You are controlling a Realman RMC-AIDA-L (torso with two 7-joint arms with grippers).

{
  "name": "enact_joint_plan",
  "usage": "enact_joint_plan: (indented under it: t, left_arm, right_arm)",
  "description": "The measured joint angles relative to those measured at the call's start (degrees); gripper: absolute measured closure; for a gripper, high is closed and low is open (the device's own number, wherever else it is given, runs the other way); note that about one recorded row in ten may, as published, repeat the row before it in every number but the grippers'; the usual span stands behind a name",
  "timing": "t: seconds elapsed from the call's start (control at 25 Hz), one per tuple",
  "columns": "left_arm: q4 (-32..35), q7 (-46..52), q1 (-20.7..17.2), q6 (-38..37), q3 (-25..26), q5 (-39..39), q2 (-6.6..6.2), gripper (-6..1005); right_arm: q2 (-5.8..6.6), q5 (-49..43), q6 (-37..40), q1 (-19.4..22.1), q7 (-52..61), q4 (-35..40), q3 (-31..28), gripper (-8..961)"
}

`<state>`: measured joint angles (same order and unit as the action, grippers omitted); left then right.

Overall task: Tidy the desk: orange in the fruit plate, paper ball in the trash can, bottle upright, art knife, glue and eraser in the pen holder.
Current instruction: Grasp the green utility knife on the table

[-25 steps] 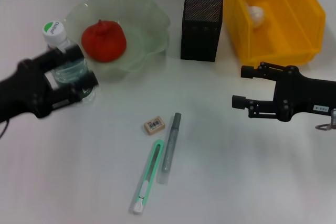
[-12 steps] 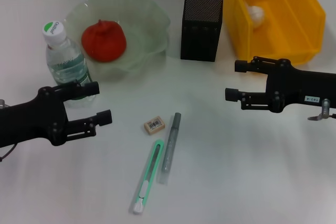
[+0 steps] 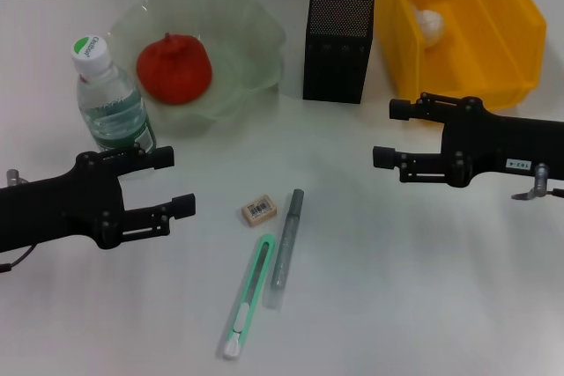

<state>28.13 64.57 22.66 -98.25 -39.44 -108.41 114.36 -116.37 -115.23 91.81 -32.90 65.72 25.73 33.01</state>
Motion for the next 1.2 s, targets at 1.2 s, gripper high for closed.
enact_joint_plan:
  t: [1.2]
  left_arm:
    - [0.17, -0.56, -0.54, 2.98, 0.7, -0.05, -2.13, 220]
  right_arm:
    - [1.3, -0.15, -1.52, -20.07, 3.75, 4.78, 28.2, 136]
